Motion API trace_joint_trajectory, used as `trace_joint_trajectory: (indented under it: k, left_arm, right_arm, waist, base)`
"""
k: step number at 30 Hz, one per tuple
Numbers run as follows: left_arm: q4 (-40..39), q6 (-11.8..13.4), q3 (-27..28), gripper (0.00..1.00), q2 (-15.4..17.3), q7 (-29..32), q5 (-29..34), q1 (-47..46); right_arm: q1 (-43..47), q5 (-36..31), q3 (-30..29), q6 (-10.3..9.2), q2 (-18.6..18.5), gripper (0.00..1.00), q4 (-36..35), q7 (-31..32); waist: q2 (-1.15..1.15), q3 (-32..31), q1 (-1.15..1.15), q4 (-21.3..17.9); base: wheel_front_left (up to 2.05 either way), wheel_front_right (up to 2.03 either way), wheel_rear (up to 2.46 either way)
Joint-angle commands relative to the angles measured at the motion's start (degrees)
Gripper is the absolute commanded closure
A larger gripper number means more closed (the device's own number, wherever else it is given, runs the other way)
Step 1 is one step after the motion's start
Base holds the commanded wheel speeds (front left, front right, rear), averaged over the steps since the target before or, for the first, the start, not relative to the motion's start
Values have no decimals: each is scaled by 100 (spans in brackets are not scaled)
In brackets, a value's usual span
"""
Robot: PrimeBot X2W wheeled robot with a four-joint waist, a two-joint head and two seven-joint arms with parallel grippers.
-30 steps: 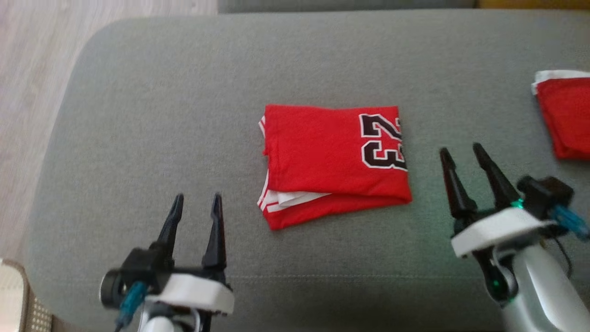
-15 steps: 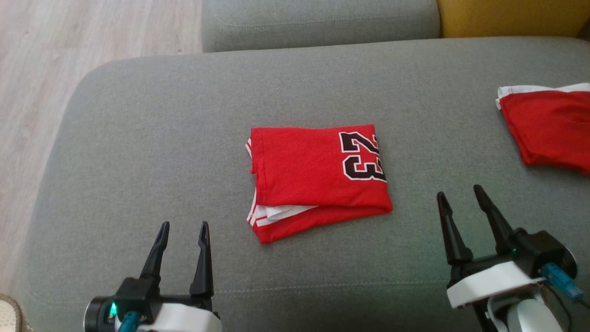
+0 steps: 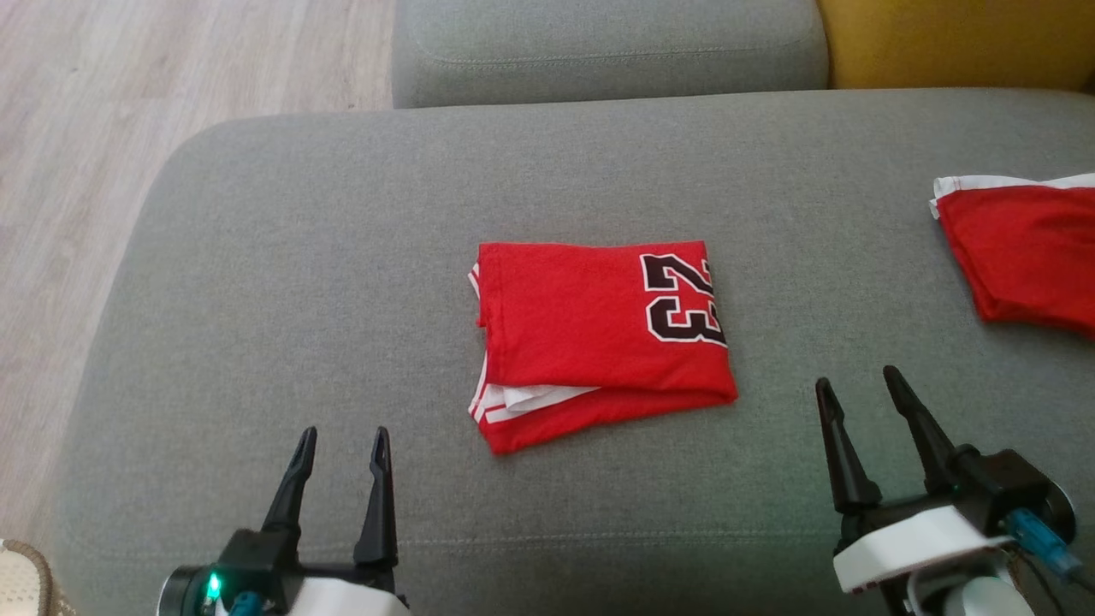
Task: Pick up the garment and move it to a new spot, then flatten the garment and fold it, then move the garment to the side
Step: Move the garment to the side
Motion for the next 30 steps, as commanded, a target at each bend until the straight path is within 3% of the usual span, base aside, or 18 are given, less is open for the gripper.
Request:
trace_joint_trajectory:
  k: [1,12,18,25,30]
  left_arm:
    - [-157,1,195,0,-35,-70,67,-187]
    - [-89,4,94,0,-35,-70,88,-228]
    - [-76,-2,-9,0,-35,-70,130,-281]
    - [-129,-33,-230,0,-35,-70,190,-448]
    - [-152,-49,-460,0,-35,-70,225,-665]
  right_arm:
    - [-121,-56,134,-1,-4,0,-199,-52]
    - [-124,-59,110,-1,7,0,-115,-52]
    - [-407,304,-48,-1,8,0,305,-52]
    - [-1273,1005,-168,-1,3,0,1501,-52]
    - [-2249,1311,-130,-1,-260,0,2784,71]
  waist:
    - [0,2,0,7]
    - [0,14,0,165]
    - [0,115,0,360]
    - [0,386,0,656]
    - [0,767,0,885]
  base:
    - [0,0,0]
    - [0,0,0]
    - [0,0,0]
    - [0,0,0]
    - [0,0,0]
